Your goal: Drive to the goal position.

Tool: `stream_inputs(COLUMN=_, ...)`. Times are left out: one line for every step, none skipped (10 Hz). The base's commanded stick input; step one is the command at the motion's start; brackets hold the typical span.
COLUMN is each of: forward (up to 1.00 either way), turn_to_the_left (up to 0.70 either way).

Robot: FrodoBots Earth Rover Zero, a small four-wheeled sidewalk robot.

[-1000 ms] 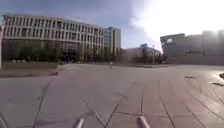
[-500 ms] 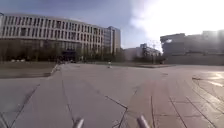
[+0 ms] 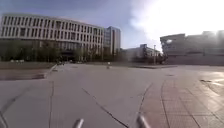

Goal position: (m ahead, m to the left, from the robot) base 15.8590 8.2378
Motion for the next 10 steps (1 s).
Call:
stream_inputs(forward=1.0, turn_to_the_left=0.0)
stream_inputs(forward=1.0, turn_to_the_left=0.0)
stream_inputs(forward=1.0, turn_to_the_left=0.0)
stream_inputs(forward=1.0, turn_to_the_left=0.0)
stream_inputs(forward=1.0, turn_to_the_left=0.0)
stream_inputs(forward=1.0, turn_to_the_left=0.0)
stream_inputs(forward=1.0, turn_to_the_left=0.0)
stream_inputs(forward=1.0, turn_to_the_left=0.0)
stream_inputs(forward=1.0, turn_to_the_left=0.0)
stream_inputs(forward=1.0, turn_to_the_left=0.0)
